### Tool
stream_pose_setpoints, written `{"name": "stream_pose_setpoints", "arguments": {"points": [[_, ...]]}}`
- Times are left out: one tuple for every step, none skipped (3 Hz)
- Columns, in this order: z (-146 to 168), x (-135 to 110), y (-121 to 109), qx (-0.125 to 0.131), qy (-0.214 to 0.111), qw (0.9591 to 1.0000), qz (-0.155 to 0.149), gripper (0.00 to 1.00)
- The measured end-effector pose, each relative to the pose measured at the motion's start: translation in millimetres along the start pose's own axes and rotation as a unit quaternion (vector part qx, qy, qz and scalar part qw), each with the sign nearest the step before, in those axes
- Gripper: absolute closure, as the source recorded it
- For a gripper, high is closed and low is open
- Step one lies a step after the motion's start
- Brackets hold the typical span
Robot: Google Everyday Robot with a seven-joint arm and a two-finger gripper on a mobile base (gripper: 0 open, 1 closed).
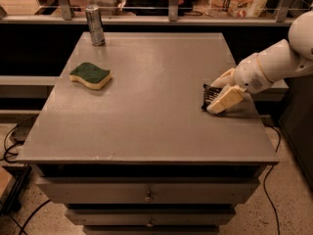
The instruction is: Move rxbar chocolate near redbull can
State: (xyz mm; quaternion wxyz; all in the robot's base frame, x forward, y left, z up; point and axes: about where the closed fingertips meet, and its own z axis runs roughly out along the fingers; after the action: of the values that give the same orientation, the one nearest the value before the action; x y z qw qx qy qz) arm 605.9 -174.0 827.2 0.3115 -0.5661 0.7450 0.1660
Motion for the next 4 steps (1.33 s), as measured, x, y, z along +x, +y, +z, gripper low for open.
{"name": "stream_pose_setpoints", "arguments": {"points": [[0, 0, 0, 0.000, 0.000, 1.0000, 0.000, 1.00], [-35, -61, 7, 0.009, -0.057, 0.9966, -0.058, 1.00], [-90, -150, 20, 0.021, -0.141, 0.9793, -0.144, 1.00], [-105, -168, 20, 0.029, -0.159, 0.9739, -0.160, 1.00]]}}
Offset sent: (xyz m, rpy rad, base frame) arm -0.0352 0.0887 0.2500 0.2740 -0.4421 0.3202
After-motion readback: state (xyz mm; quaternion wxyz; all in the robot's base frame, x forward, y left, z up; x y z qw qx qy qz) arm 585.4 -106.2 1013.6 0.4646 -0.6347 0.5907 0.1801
